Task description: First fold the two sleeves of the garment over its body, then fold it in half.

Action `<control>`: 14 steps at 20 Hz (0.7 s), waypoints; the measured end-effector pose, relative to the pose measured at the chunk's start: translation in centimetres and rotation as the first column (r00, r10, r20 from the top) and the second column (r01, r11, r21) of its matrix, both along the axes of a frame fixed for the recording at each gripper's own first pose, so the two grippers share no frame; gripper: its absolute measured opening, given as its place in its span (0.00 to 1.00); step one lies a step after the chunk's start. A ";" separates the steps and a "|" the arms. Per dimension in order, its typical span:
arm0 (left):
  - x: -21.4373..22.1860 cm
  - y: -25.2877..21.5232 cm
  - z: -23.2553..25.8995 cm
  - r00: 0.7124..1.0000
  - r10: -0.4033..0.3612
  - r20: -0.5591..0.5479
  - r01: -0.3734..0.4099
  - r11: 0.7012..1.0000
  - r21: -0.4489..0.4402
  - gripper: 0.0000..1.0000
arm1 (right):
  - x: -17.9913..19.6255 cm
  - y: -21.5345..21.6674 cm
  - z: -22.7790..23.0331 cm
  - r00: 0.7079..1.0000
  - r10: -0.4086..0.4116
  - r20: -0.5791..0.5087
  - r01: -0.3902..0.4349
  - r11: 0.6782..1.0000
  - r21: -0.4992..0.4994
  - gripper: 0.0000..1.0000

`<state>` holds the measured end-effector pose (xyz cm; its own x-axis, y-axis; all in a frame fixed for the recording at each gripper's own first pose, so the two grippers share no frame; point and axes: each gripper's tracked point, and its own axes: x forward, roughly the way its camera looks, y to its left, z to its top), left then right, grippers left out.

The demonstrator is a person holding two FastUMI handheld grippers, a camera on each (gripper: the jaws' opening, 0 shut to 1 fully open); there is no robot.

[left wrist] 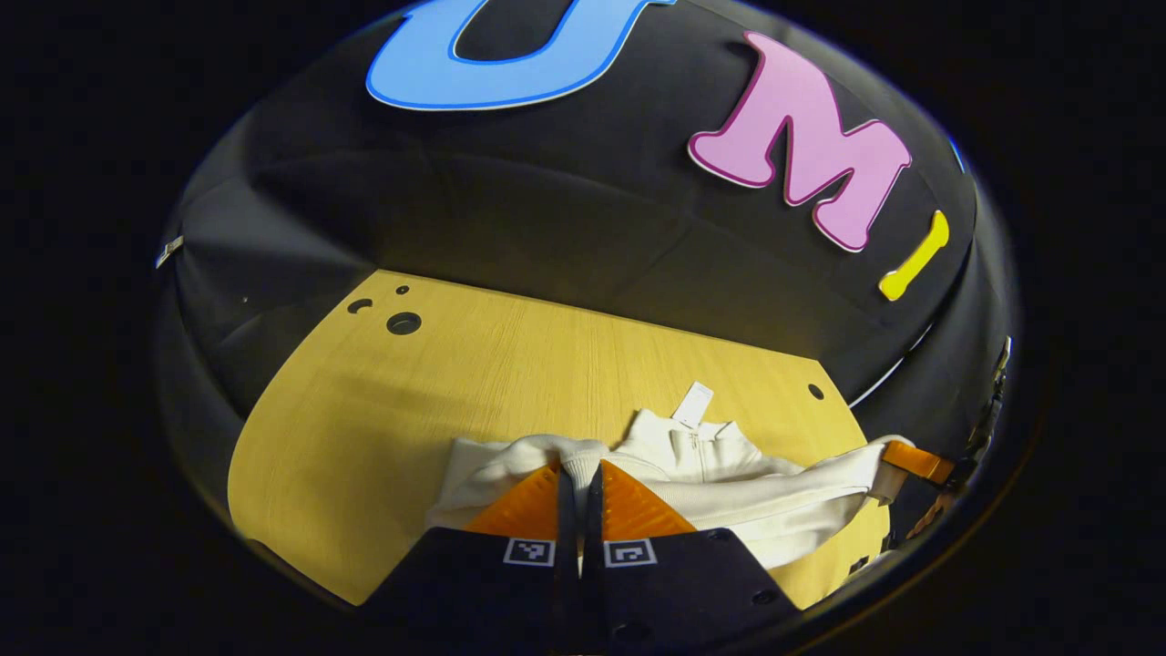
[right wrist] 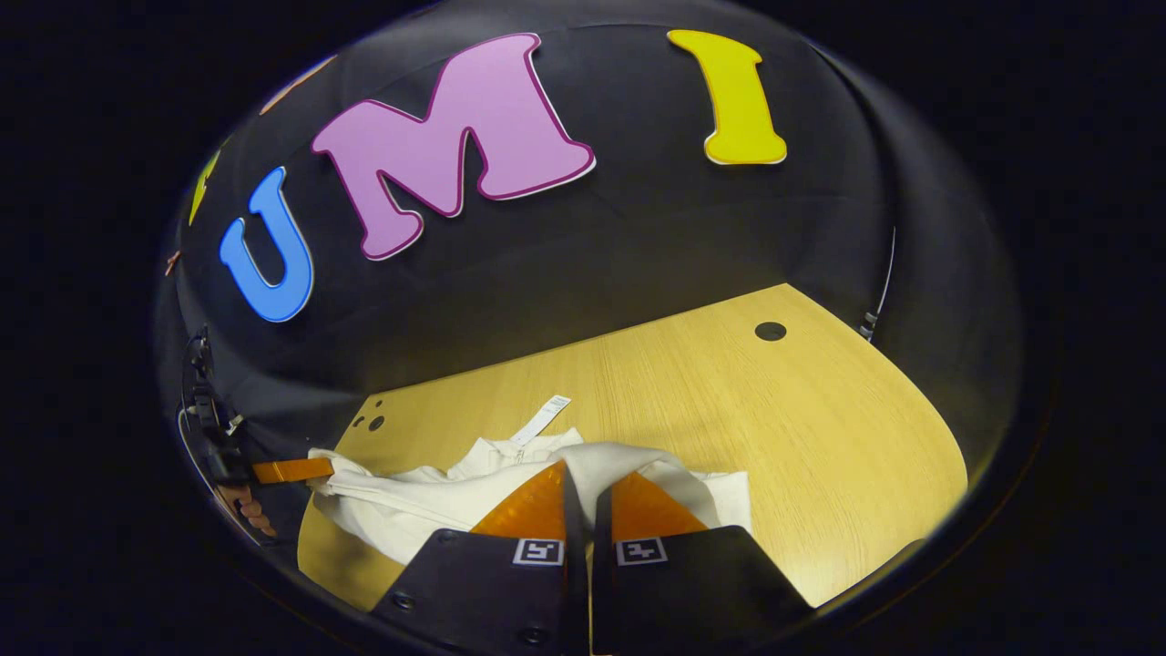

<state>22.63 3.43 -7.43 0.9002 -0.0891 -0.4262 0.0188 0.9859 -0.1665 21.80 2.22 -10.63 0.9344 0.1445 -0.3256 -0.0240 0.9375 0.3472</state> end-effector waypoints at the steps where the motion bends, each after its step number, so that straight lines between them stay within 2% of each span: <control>1: 0.8 0.0 -0.4 1.000 0.003 -0.004 -0.003 1.000 0.005 0.05 | 0.7 0.0 -0.5 1.000 -0.002 -0.007 0.002 1.000 -0.003 0.06; 8: 5.8 0.1 -4.3 0.998 0.018 -0.063 -0.016 0.999 0.045 0.05 | 5.1 0.1 -4.5 0.998 -0.005 -0.067 0.003 1.000 -0.029 0.06; 14: 7.6 0.6 -8.0 0.988 0.067 -0.136 -0.063 0.997 0.033 0.05 | 7.2 0.1 -8.8 0.989 -0.014 -0.149 0.005 0.998 -0.062 0.06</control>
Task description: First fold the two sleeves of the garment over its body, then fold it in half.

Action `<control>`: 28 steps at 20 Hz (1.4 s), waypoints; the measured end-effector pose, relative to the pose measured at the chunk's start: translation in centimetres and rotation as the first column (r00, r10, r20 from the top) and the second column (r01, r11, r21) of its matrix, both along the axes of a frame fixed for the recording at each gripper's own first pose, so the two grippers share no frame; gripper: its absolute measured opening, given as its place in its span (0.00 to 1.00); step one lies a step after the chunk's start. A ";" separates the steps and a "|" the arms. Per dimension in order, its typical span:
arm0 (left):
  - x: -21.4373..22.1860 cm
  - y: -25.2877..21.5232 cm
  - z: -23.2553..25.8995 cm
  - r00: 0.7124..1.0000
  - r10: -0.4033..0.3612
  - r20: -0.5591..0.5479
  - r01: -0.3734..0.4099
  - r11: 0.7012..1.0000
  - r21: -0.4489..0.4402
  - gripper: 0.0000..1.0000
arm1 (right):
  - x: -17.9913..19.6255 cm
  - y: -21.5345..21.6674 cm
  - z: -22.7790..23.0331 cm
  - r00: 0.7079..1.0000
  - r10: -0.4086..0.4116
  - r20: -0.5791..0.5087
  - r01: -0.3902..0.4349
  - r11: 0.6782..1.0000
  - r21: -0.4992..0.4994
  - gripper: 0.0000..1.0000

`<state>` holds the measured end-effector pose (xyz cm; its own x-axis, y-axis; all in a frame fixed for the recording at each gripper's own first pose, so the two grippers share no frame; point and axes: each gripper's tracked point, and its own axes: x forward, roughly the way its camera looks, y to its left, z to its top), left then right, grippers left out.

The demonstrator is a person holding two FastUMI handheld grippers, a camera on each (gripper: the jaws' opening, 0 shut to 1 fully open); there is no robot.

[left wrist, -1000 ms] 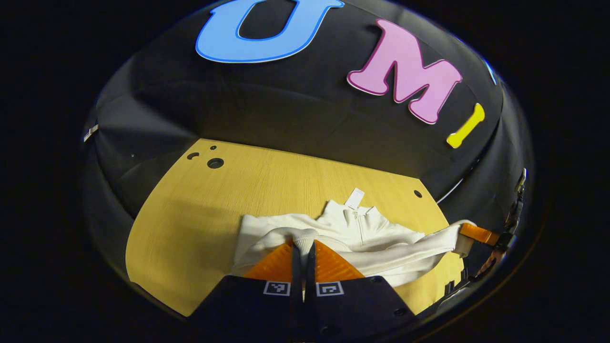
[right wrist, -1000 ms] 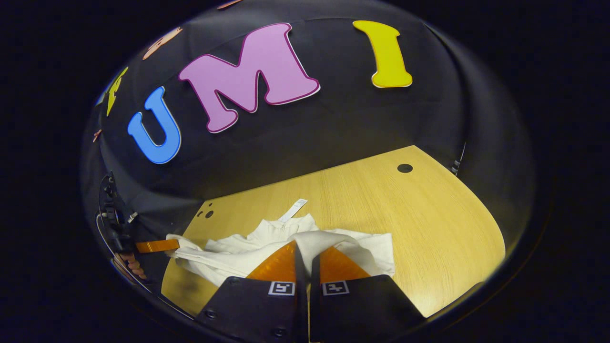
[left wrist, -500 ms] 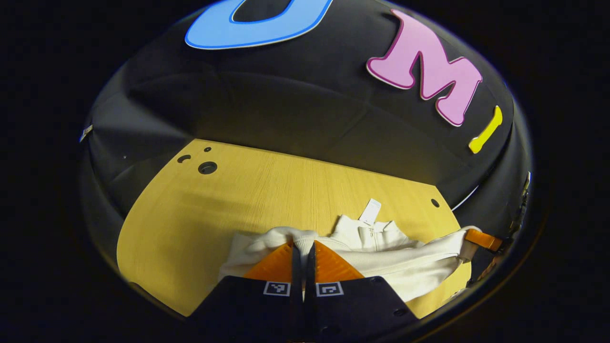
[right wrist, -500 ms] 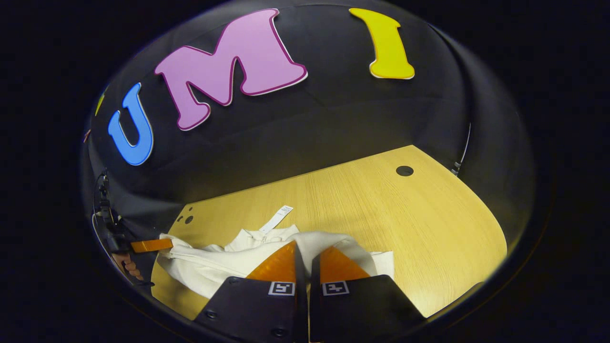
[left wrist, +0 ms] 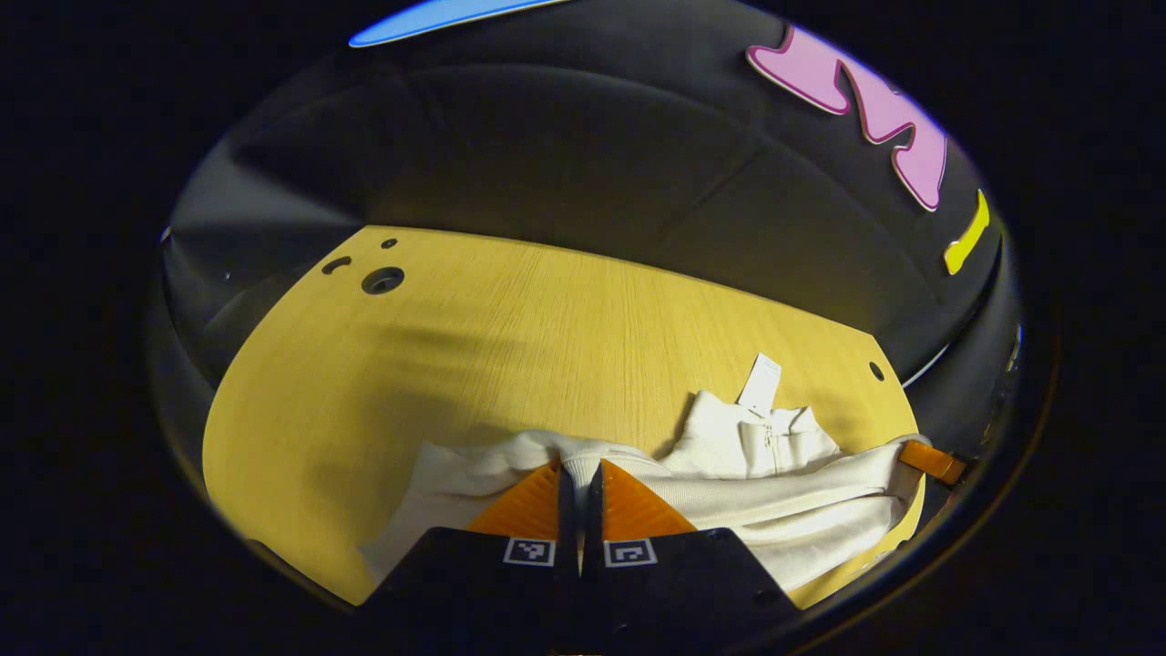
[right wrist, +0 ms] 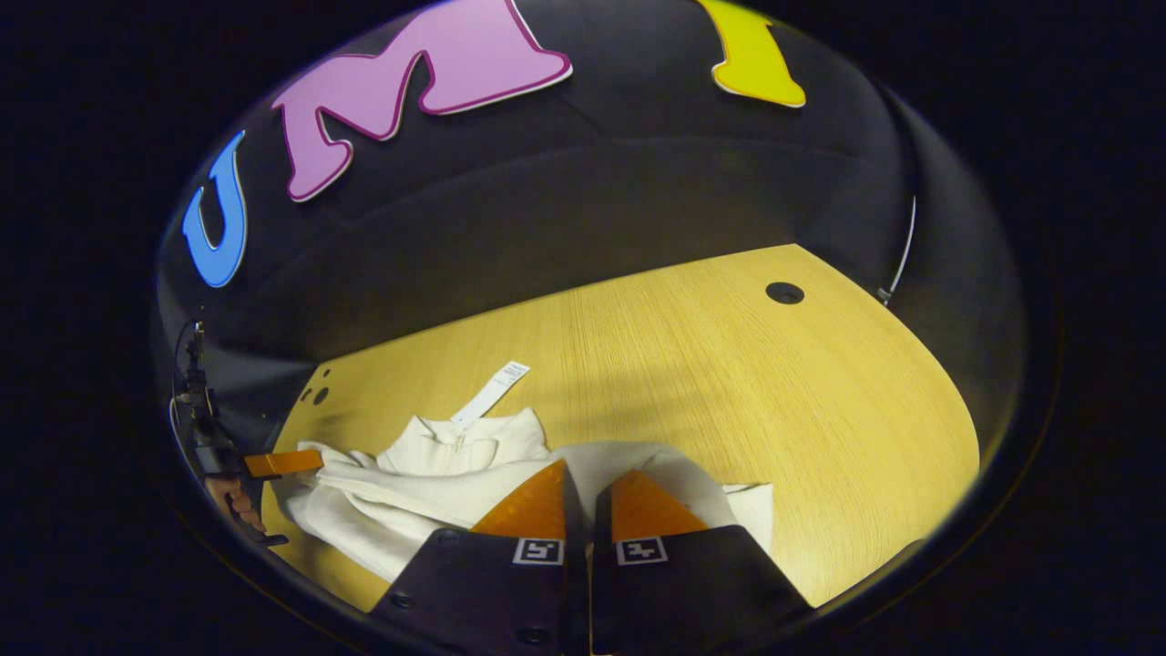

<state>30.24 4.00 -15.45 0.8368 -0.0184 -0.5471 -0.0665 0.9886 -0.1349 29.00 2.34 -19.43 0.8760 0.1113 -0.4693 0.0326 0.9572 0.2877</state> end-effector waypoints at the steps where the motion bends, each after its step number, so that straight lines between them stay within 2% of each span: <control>1: 0.1 0.0 -0.4 1.000 0.004 -0.009 -0.004 1.000 0.002 0.06 | 0.3 0.1 -0.4 1.000 -0.002 -0.008 0.002 1.000 -0.001 0.06; 3: 0.4 -0.1 -1.3 1.000 0.010 -0.029 -0.011 1.000 -0.004 0.02 | 0.7 0.1 -1.4 1.000 -0.002 -0.027 0.002 1.000 0.005 0.06; 4: 0.4 0.0 -1.6 0.999 0.014 -0.034 -0.015 1.000 -0.015 0.06 | 0.9 0.3 -1.8 0.999 0.000 -0.040 0.000 1.000 0.016 0.06; 7: 0.9 -0.4 -1.3 0.999 0.032 -0.005 -0.032 0.996 -0.081 0.06 | 1.2 0.4 -2.7 0.998 0.014 -0.058 -0.012 0.999 0.036 0.10; 8: 0.8 -0.5 -1.5 0.999 0.034 -0.002 -0.034 0.995 -0.097 0.08 | 1.2 0.4 -2.9 0.998 0.018 -0.063 -0.015 0.999 0.044 0.11; 10: 0.7 -0.4 -1.5 1.000 0.023 -0.004 -0.023 0.994 -0.109 0.16 | 1.2 0.4 -3.2 0.997 0.024 -0.075 -0.019 0.998 0.059 0.19; 11: 0.7 -0.2 -1.3 1.000 0.023 -0.002 -0.023 0.994 -0.104 0.18 | 1.0 0.2 -3.1 0.997 0.019 -0.075 -0.015 0.998 0.059 0.15; 12: 0.8 0.2 -0.9 0.999 0.034 0.017 -0.032 0.995 -0.093 0.22 | 1.1 0.2 -2.8 0.997 0.018 -0.070 -0.013 0.998 0.062 0.24; 13: 1.0 0.4 0.0 0.998 0.040 0.054 -0.036 0.996 -0.083 0.25 | 0.9 0.3 -2.5 0.998 0.017 -0.064 -0.012 0.998 0.065 0.22; 14: 1.1 0.5 0.9 0.995 0.037 0.090 -0.031 0.997 -0.074 0.30 | 0.9 0.2 -2.3 0.998 0.015 -0.056 -0.012 0.998 0.064 0.28; 15: 1.0 0.5 1.7 0.993 0.031 0.113 -0.024 0.998 -0.060 0.32 | 0.8 0.1 -1.9 0.999 0.012 -0.048 -0.009 0.998 0.062 0.37; 16: 0.9 0.5 2.1 0.992 0.023 0.125 -0.018 0.999 -0.039 0.39 | 0.6 -0.2 -1.6 0.999 0.006 -0.045 -0.004 0.998 0.060 0.39; 17: 0.7 0.5 2.4 0.991 0.017 0.133 -0.015 1.000 -0.014 0.44 | 0.5 -0.3 -1.3 0.999 0.003 -0.040 0.000 0.998 0.064 0.56; 18: 0.5 0.7 2.8 0.990 0.012 0.140 -0.014 1.000 0.011 0.63 | 0.3 -0.3 -1.0 0.999 -0.001 -0.036 0.003 0.998 0.067 0.55; 19: 0.4 0.6 3.2 0.988 0.003 0.155 -0.008 1.000 0.031 0.52 | 0.2 -0.5 -0.6 1.000 -0.002 -0.029 0.004 0.997 0.071 0.58; 20: 0.2 0.2 3.7 0.985 -0.013 0.172 0.007 0.999 0.038 0.68 | -0.1 -0.7 0.0 1.000 -0.007 -0.020 0.009 0.997 0.074 0.62; 21: -0.2 -0.3 4.4 0.980 -0.034 0.197 0.028 0.999 0.034 0.70 | -0.3 -1.0 0.7 1.000 -0.014 -0.008 0.014 0.997 0.077 0.54; 23: -1.1 -1.1 5.7 0.969 -0.071 0.238 0.065 0.997 0.030 0.76 | -0.9 -1.2 2.2 0.999 -0.023 0.023 0.021 0.995 0.093 0.69; 25: -2.1 -1.3 6.7 0.963 -0.078 0.257 0.069 0.997 0.047 0.84 | -1.7 -1.4 3.8 0.998 -0.028 0.055 0.023 0.995 0.100 0.76; 28: -3.8 -2.2 7.8 0.956 -0.104 0.276 0.092 0.994 0.059 0.87 | -3.2 -1.5 5.6 0.996 -0.026 0.090 0.017 0.995 0.102 0.89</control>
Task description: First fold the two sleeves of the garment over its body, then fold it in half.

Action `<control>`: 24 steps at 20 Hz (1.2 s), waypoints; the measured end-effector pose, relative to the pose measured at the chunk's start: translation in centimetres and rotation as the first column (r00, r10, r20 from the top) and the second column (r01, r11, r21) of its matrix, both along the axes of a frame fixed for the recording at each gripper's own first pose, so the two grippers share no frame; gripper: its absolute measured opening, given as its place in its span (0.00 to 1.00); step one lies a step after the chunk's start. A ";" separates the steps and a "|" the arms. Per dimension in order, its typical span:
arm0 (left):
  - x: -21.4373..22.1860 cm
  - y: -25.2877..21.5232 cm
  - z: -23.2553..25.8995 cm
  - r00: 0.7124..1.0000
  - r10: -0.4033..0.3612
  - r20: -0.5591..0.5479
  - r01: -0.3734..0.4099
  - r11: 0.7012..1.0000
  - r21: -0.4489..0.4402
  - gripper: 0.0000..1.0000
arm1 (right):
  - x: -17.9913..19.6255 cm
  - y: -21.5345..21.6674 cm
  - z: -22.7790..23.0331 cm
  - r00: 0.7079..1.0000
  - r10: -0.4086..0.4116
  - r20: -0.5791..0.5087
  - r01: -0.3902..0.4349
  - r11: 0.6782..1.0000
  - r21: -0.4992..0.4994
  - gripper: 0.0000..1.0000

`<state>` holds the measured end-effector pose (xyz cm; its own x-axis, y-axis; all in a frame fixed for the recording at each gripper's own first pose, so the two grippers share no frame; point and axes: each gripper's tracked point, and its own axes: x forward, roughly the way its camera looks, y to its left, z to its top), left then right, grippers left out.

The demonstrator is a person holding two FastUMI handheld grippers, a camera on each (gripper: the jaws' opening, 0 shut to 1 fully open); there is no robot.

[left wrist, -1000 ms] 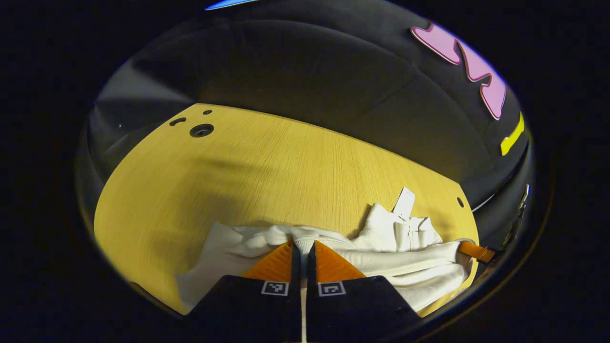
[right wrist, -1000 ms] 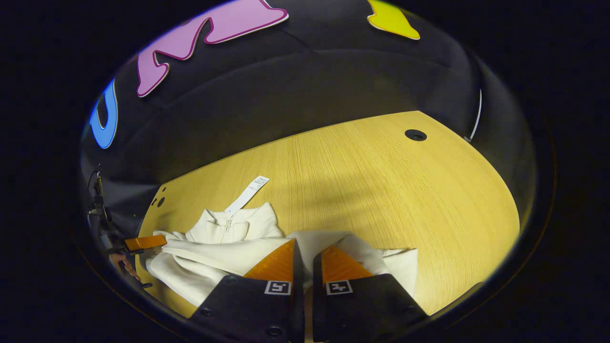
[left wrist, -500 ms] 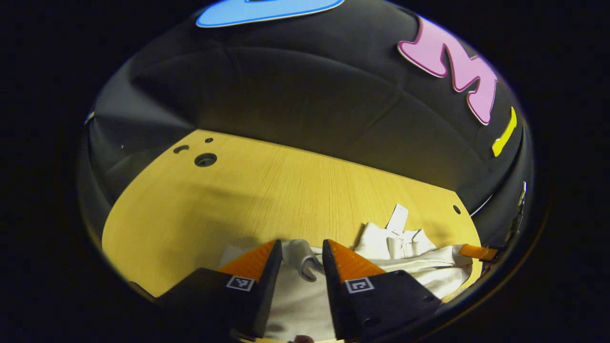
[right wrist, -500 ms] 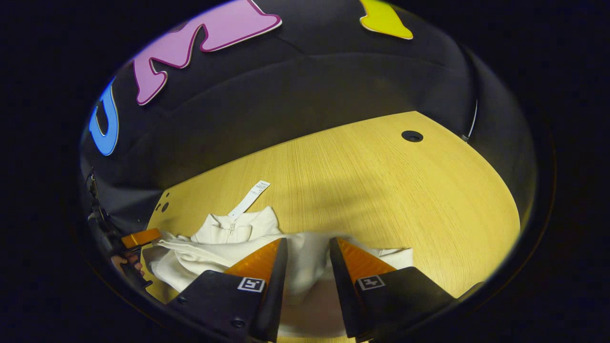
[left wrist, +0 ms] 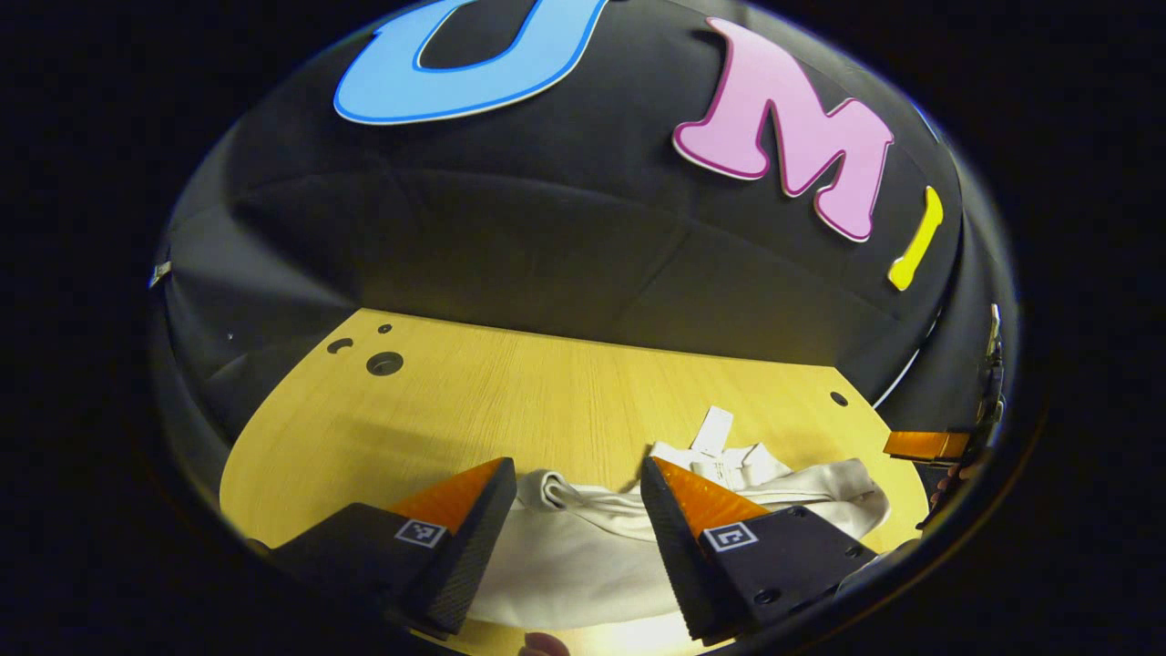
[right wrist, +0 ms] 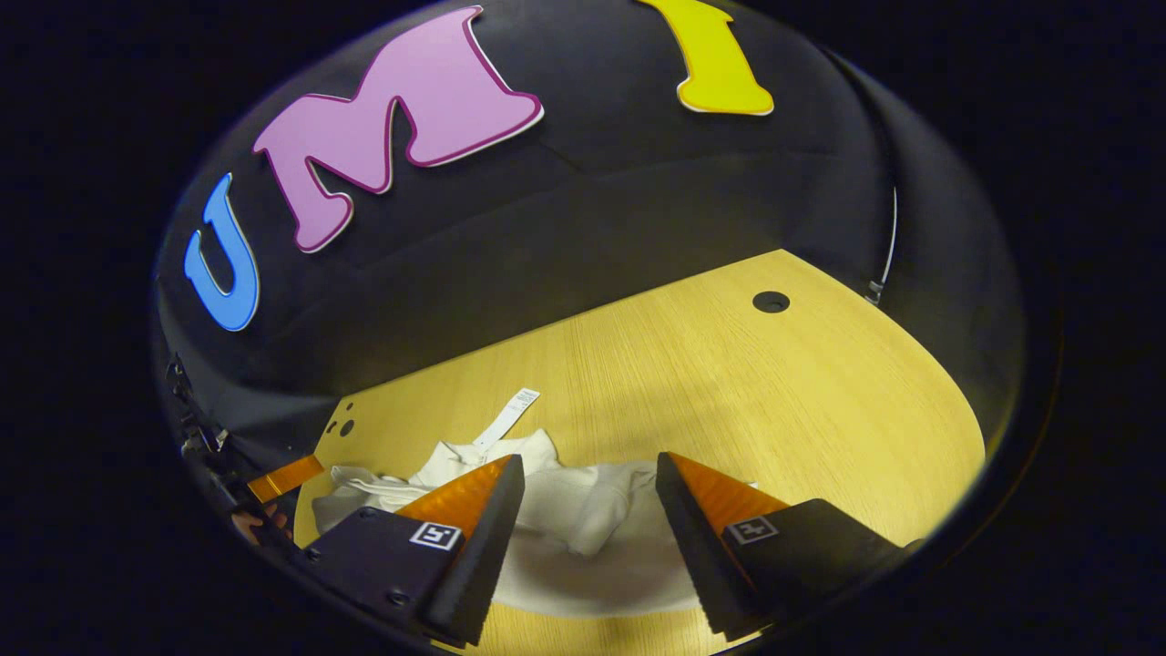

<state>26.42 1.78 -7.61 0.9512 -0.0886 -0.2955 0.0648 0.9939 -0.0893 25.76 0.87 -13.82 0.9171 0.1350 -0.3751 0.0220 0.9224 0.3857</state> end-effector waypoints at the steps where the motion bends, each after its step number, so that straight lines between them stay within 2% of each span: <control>1: -0.7 -0.9 0.3 0.999 -0.035 0.004 0.035 0.999 -0.012 0.87 | -0.8 0.0 0.5 1.000 0.000 0.008 0.000 1.000 -0.003 0.92; 8: -6.3 -1.8 1.5 0.999 -0.045 0.028 0.044 0.999 0.032 0.87 | -5.9 -0.1 2.8 0.999 0.013 0.051 -0.012 1.000 -0.016 0.92; 15: -11.7 -2.8 1.6 0.998 -0.054 0.015 0.054 0.998 -0.012 0.87 | -10.3 0.9 4.3 0.994 0.071 0.079 -0.068 0.997 -0.039 0.92; 24: -17.5 -3.5 0.4 0.998 -0.053 -0.017 0.052 0.997 -0.053 0.87 | -15.2 4.6 5.7 0.983 0.143 0.116 -0.142 0.990 -0.018 0.92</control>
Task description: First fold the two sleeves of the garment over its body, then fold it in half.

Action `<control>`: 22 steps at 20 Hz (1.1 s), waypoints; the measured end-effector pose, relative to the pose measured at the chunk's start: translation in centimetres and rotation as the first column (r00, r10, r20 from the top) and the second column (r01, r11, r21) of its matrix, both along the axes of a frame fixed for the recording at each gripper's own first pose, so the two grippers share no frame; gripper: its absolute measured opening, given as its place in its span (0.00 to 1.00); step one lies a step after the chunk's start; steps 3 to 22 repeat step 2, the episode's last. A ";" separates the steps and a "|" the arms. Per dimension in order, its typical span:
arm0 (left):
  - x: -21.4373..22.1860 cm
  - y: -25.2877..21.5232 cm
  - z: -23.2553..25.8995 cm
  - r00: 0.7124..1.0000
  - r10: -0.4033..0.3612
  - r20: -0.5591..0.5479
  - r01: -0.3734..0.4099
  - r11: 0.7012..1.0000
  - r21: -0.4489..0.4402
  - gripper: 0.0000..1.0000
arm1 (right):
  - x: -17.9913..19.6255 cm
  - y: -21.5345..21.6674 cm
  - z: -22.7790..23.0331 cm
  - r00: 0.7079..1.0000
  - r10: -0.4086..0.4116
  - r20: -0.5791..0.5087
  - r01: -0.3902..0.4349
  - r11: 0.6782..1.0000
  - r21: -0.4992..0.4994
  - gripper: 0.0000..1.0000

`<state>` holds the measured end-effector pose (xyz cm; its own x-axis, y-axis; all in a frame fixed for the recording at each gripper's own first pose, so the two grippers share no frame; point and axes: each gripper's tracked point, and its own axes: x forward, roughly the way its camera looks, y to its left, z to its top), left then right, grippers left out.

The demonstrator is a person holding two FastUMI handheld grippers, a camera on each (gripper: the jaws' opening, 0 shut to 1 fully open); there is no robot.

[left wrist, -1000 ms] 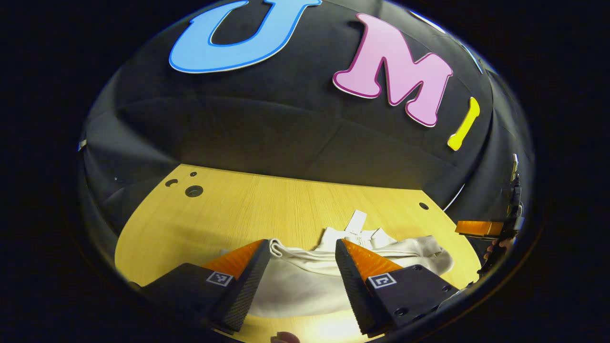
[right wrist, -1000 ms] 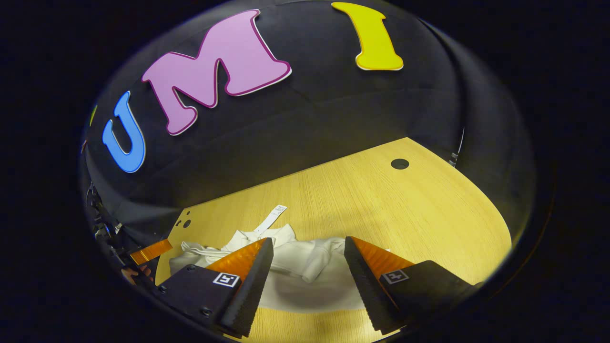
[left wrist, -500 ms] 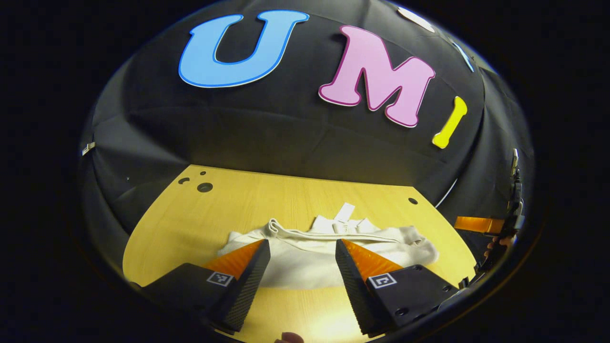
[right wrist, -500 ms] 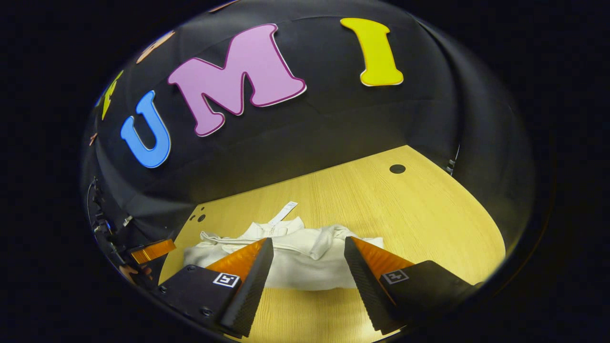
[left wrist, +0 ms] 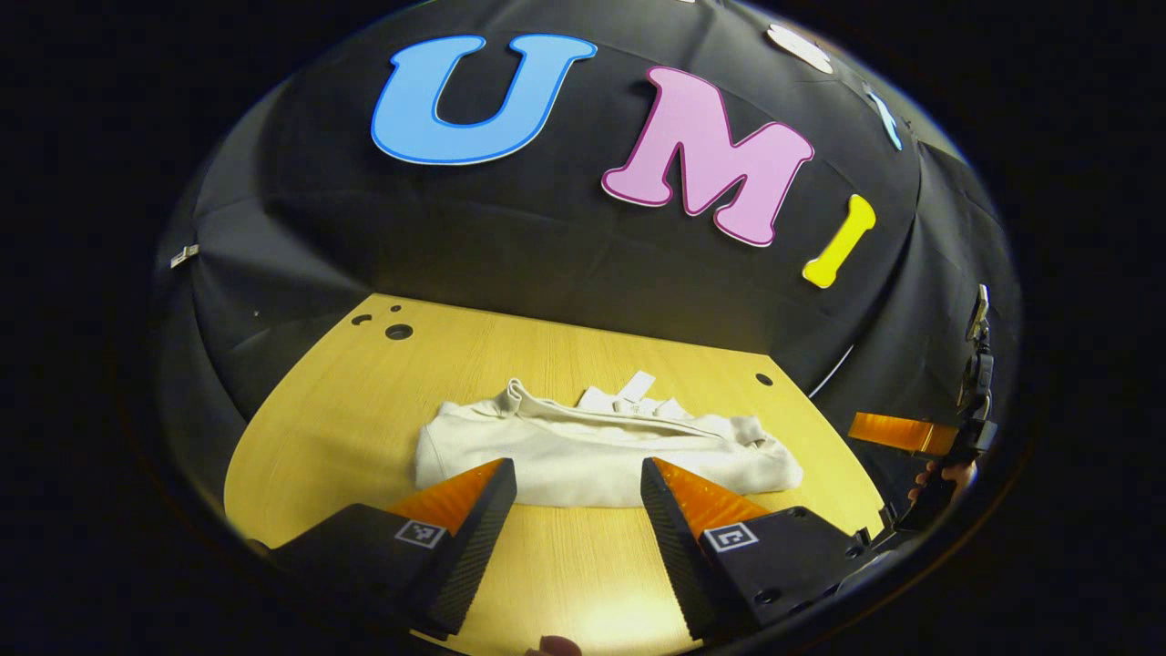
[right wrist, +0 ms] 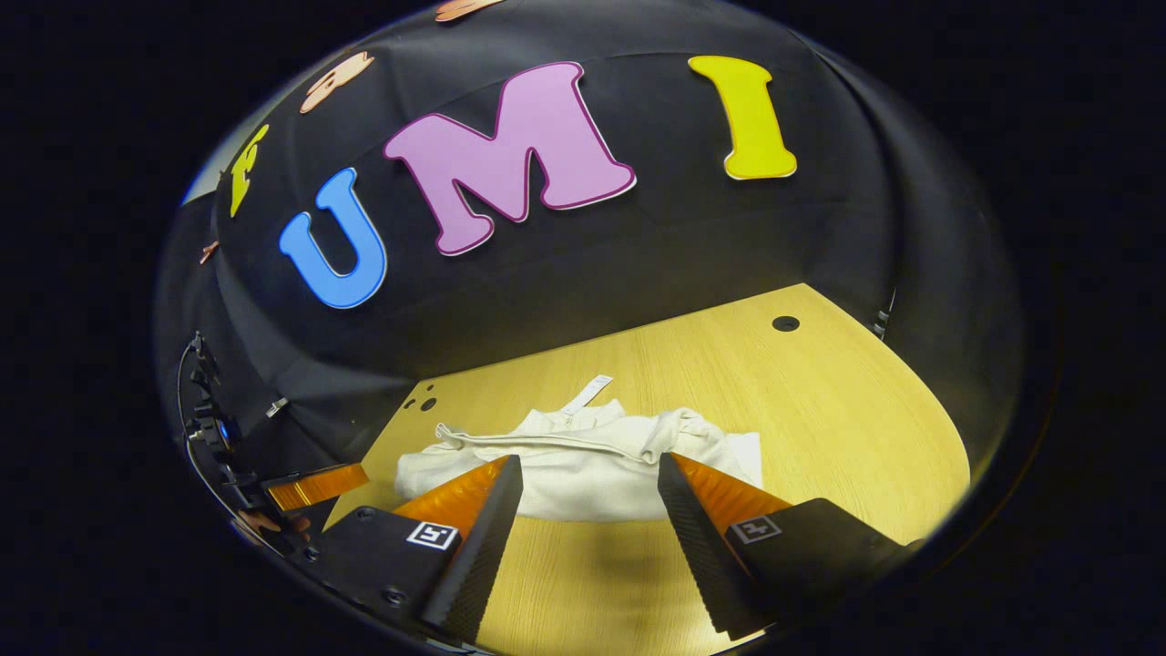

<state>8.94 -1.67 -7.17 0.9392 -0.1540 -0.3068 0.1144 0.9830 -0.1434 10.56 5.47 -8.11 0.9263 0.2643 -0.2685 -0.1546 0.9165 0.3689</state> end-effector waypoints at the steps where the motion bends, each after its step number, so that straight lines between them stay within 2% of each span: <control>1: -0.5 0.0 -0.3 1.000 0.000 -0.014 0.000 1.000 -0.005 0.87 | -0.6 0.3 -0.3 1.000 0.008 -0.004 -0.008 1.000 0.000 0.92; 22: -0.9 0.1 -0.5 1.000 -0.001 -0.022 0.001 1.000 -0.009 0.87 | -0.9 0.5 -0.5 1.000 0.016 -0.009 -0.016 1.000 -0.006 0.92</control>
